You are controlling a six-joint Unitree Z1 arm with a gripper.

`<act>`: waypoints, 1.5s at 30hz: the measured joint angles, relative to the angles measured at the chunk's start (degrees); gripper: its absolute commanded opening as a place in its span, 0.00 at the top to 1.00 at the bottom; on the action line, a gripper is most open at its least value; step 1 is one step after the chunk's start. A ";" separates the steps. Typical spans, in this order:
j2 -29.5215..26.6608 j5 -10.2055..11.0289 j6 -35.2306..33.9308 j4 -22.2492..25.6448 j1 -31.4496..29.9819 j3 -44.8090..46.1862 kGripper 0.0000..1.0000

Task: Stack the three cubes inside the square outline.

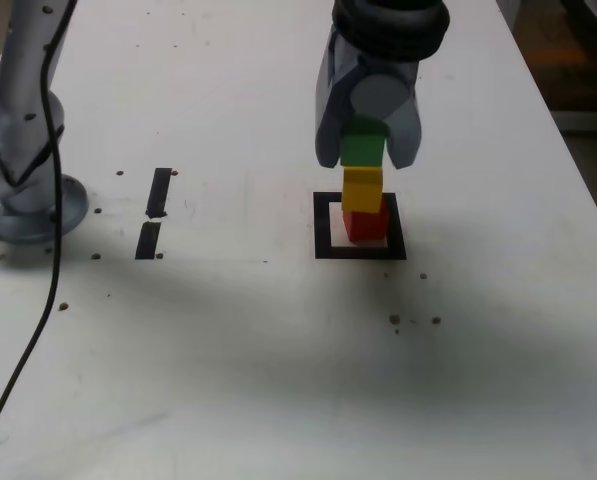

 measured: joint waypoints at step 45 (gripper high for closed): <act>2.76 -0.70 1.92 -1.65 1.83 1.42 0.01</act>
